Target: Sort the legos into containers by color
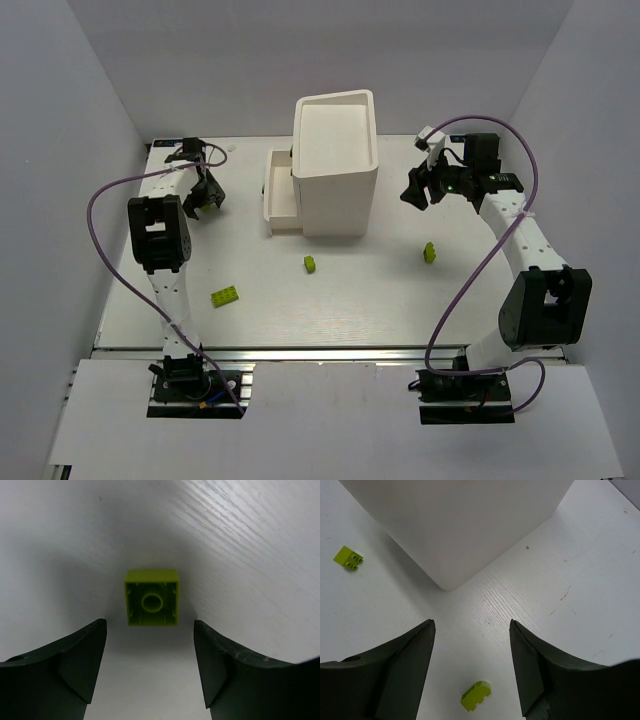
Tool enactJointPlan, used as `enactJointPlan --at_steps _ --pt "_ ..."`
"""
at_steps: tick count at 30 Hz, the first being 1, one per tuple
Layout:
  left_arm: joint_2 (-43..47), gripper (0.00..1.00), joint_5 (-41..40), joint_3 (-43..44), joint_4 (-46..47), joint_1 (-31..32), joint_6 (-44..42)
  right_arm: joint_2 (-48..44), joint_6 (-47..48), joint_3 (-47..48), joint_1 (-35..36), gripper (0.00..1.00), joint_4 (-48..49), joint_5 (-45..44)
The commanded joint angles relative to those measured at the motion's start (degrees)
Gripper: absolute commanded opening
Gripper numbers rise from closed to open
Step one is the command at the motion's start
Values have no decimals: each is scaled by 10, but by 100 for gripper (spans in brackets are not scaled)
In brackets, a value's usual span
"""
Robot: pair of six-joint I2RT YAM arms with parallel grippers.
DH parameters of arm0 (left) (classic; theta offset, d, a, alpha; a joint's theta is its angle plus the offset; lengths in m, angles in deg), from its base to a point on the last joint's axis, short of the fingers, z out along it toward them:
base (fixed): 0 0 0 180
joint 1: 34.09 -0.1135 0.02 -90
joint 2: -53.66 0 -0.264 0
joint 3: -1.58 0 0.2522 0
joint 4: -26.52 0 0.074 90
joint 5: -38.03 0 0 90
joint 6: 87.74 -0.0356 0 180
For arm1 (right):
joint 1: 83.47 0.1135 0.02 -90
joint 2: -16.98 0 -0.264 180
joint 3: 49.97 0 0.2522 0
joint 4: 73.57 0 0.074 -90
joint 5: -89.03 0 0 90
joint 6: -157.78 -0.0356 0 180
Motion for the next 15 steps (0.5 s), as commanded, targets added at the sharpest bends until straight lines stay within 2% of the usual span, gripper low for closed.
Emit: enactJointPlan --at_steps 1,10,13,14,15 --pt "-4 79 13 34 16 -16 -8 -18 10 1 -1 67 16 1" --pt "-26 65 26 41 32 -26 -11 -19 13 1 2 67 3 -3" --pt "-30 41 42 45 33 -31 -11 -17 13 5 0 67 -1 -4" --pt "-30 31 49 46 35 -31 -11 -16 14 5 1 67 -2 -5" --pt "-26 16 56 47 38 -31 -12 -15 14 6 1 67 -3 -6"
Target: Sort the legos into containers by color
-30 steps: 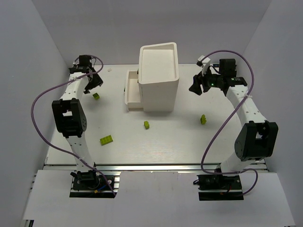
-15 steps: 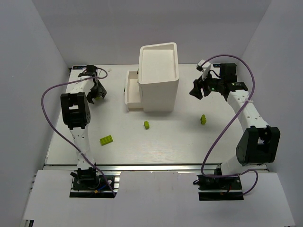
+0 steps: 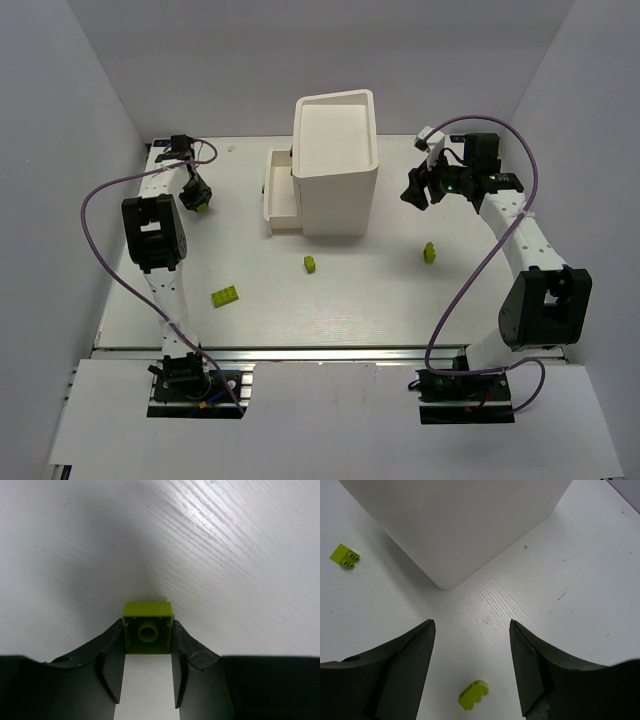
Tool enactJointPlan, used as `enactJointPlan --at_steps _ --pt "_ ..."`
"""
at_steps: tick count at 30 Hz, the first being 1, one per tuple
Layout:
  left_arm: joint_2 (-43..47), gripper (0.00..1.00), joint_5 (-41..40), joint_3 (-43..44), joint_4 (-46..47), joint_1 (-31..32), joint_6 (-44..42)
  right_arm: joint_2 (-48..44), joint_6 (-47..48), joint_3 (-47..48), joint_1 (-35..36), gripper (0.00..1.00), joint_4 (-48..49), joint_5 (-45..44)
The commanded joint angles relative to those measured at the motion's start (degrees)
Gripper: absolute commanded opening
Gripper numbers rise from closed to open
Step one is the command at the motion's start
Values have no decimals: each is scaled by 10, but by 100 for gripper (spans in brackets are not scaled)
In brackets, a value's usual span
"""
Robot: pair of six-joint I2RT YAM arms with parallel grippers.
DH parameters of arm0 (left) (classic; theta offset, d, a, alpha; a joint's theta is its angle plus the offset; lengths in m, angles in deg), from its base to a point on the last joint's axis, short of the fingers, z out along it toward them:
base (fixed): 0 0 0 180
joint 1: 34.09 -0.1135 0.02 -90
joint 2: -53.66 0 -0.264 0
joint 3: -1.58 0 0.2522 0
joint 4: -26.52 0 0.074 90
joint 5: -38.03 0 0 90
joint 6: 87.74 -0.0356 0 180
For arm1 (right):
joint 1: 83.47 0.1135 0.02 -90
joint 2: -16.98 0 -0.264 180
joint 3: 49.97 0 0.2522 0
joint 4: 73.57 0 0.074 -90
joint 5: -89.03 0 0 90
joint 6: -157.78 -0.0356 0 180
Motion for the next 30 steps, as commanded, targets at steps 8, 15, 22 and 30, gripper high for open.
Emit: enactJointPlan --at_steps 8,15,22,30 --pt "175 0 329 -103 181 25 -22 -24 58 5 11 47 -33 14" --pt "217 2 506 -179 281 72 12 -20 79 0 23 16 -52 11" --pt "179 21 520 -161 274 115 14 -28 87 -15 27 32 -48 -7" --pt "162 64 462 -124 234 134 -2 -30 121 -23 25 77 -68 -31"
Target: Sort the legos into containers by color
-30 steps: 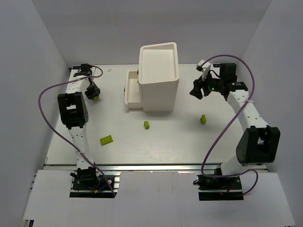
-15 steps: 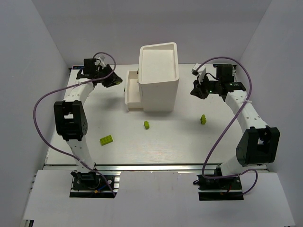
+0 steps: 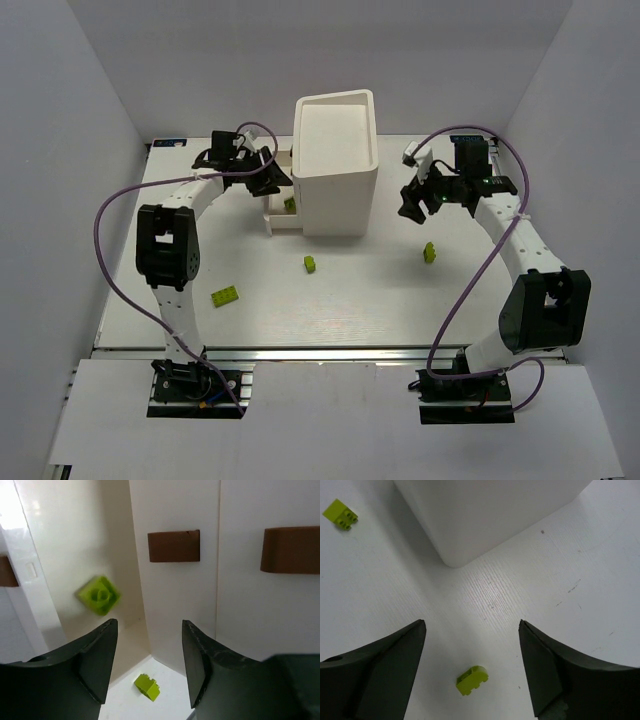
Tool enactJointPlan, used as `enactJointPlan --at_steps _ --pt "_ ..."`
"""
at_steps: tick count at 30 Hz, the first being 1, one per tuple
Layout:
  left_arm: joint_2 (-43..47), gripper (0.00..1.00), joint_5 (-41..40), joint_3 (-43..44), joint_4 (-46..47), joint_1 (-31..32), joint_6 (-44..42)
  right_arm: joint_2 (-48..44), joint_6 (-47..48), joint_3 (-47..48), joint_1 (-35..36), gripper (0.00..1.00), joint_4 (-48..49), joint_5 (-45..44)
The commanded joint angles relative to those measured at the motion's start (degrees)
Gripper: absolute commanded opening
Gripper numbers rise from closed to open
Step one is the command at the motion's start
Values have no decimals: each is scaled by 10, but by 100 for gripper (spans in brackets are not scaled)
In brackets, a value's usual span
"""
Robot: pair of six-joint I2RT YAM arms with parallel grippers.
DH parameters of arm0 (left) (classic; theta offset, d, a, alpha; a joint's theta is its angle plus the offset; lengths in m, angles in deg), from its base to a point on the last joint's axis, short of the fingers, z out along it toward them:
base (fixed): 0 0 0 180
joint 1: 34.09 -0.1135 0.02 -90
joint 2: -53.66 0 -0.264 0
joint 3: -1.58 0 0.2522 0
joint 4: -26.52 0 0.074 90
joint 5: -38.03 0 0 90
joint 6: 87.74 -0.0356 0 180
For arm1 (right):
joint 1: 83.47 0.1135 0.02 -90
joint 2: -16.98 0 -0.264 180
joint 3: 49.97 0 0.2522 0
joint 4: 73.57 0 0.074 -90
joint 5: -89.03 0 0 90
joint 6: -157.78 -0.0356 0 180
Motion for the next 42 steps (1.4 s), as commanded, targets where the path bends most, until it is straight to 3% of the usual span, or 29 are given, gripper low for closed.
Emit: enactJointPlan --at_steps 1,4,7,9,10,11,13,16,17,21,26,33,35,36,38,39,41,42 --pt "20 64 -19 51 -20 -2 -10 -22 50 -13 1 82 -31 -5" --pt "22 64 -29 73 -38 -2 -12 -22 136 -37 2 88 -61 11" --pt "47 61 -47 86 -43 -15 -4 -11 142 -74 7 88 -38 -43" --pt "83 50 -68 79 -45 -20 3 6 102 -80 8 79 -7 -131" --pt "98 34 -100 74 -48 -20 2 31 38 -75 10 74 2 -169" --pt "113 27 -112 56 -48 -20 3 43 10 -69 14 72 6 -226" --pt "161 21 -133 25 -42 -25 7 66 -19 -53 18 66 -12 -245" --pt "222 30 -149 -52 -37 -30 17 50 -54 -96 27 68 33 -288" --pt "236 43 -153 -98 -38 -30 18 48 -68 -106 28 70 45 -316" --pt "303 59 -185 -201 -56 -37 19 80 -126 -117 32 70 62 -395" --pt "379 63 -254 -289 -85 -37 23 101 -166 -102 32 70 22 -368" --pt "423 74 -320 -357 -121 -37 39 142 -207 -72 33 61 -31 -353" --pt "432 74 -321 -372 -122 -37 41 137 -207 -73 36 53 -30 -347" --pt "434 74 -321 -376 -121 -37 42 136 -207 -72 36 43 -34 -346" --pt "441 74 -325 -387 -122 -37 43 134 -200 -71 37 33 -40 -339" --pt "441 74 -325 -389 -126 -37 44 131 -194 -66 34 18 -53 -339" --pt "448 74 -331 -393 -129 -37 40 131 -168 -56 36 0 -72 -288" --pt "450 74 -334 -397 -132 -37 40 127 -151 -49 35 0 -87 -269"
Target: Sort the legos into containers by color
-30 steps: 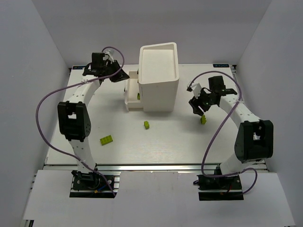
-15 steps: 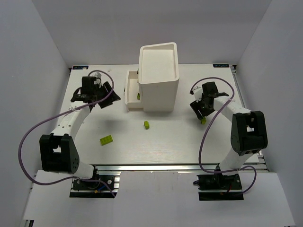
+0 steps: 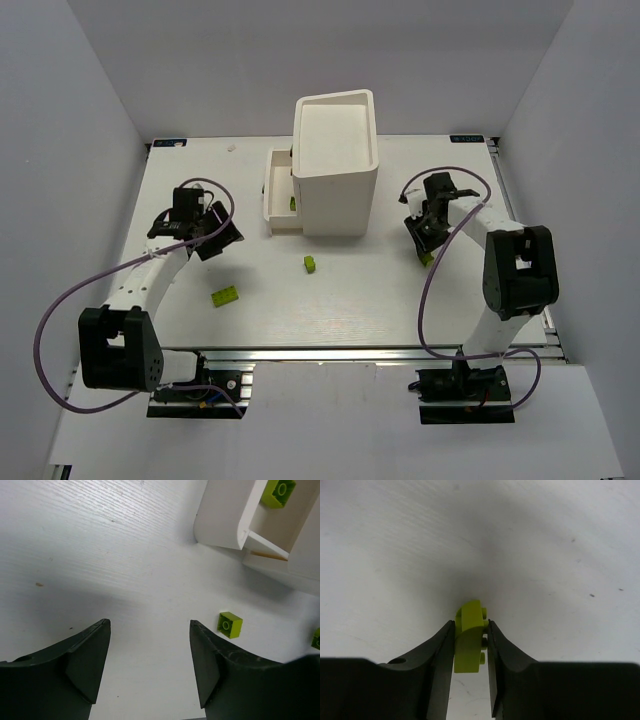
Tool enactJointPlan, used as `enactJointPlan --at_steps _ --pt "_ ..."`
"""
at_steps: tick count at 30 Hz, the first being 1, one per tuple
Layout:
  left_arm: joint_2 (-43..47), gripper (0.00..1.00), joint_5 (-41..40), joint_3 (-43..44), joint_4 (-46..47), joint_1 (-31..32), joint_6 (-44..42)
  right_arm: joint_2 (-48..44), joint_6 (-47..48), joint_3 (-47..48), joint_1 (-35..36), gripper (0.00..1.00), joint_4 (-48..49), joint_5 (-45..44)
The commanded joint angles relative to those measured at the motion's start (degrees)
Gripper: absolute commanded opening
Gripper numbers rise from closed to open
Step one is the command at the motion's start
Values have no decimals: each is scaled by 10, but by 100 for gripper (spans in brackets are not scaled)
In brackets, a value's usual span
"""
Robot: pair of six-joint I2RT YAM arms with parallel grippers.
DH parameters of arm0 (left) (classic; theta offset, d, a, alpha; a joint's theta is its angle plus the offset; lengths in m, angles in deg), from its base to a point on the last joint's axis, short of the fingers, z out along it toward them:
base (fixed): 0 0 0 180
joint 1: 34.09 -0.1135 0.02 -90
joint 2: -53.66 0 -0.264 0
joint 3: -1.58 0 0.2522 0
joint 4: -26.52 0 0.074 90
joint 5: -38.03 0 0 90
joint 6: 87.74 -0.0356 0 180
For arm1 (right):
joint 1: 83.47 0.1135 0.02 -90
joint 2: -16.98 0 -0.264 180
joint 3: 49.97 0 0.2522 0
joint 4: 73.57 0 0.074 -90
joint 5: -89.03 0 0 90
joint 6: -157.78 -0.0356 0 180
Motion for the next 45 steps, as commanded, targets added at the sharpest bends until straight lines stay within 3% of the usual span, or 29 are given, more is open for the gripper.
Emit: enactJointPlan --at_steps 1,5,6,8,9,13,17,21,26,30,36,45 --pt "30 74 -24 -9 -9 -2 -1 -22 49 44 5 0 -63 94" --pt "45 74 -35 -18 -11 -2 -10 -92 194 38 7 0 -100 213" --pt "48 75 -38 -20 -12 -7 -10 -133 294 33 10 0 -119 240" --pt "53 75 -45 -26 -12 -7 -12 -172 390 26 12 0 -179 313" --pt "55 75 -47 -28 -11 -7 -13 -201 517 31 14 0 -217 335" --pt "62 75 -46 -44 -1 -7 -13 -218 676 76 38 0 -325 423" --pt "61 75 -44 -46 4 -7 -15 -173 664 167 108 0 -337 452" --pt "64 75 -38 -43 4 -7 -14 -119 593 265 203 0 -265 446" --pt "88 75 -53 -48 -5 -7 -6 -27 400 366 338 0 -115 339" --pt "115 75 -73 -66 -10 -7 27 71 339 492 405 0 -58 237" --pt "183 76 -96 -79 -27 -7 74 109 359 420 437 0 117 112" --pt "204 78 -130 -46 -73 -7 35 221 391 425 451 0 317 -99"
